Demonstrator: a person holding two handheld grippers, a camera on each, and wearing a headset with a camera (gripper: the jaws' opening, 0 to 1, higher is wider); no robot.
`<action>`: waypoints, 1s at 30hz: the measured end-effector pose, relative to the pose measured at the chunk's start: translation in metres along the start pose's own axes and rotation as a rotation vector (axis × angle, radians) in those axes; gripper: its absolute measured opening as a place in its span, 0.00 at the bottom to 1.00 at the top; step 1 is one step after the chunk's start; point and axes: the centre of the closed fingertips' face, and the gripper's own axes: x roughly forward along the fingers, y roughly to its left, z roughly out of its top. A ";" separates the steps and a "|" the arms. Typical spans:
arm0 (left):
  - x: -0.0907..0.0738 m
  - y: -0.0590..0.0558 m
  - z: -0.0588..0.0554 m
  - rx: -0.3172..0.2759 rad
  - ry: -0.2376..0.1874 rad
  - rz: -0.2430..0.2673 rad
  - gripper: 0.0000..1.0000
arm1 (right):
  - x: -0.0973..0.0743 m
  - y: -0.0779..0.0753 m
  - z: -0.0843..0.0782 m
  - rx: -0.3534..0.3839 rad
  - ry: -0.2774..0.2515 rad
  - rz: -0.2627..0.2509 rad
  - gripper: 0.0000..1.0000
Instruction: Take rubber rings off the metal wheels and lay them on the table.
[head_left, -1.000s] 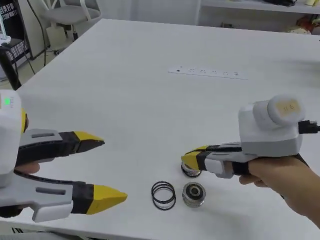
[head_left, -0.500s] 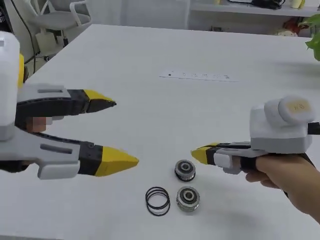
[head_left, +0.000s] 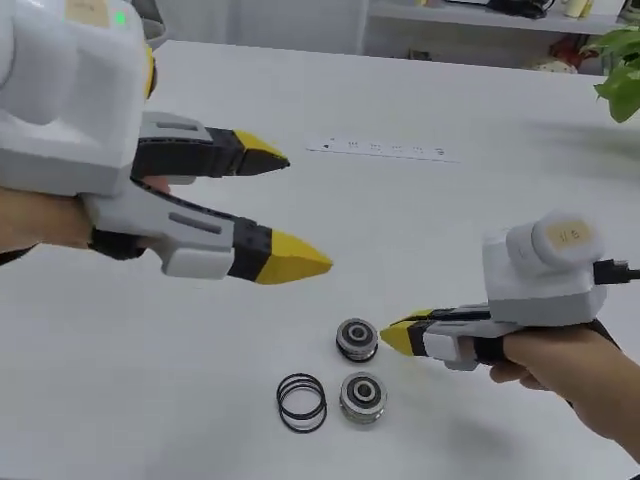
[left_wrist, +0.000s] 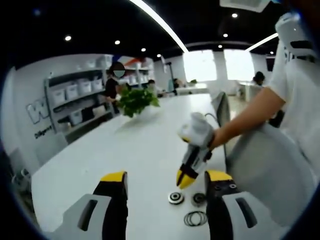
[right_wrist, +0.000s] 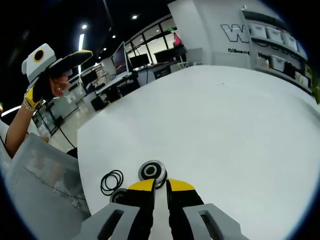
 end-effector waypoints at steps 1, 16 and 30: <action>0.004 0.000 0.000 0.001 0.000 -0.007 0.62 | 0.000 0.000 0.000 -0.006 0.000 0.003 0.06; 0.076 0.007 -0.031 -0.003 0.012 -0.077 0.48 | 0.005 -0.003 -0.012 -0.035 0.043 0.009 0.10; 0.098 -0.004 -0.100 -0.071 0.080 -0.092 0.40 | 0.008 -0.002 -0.011 -0.040 0.028 0.020 0.11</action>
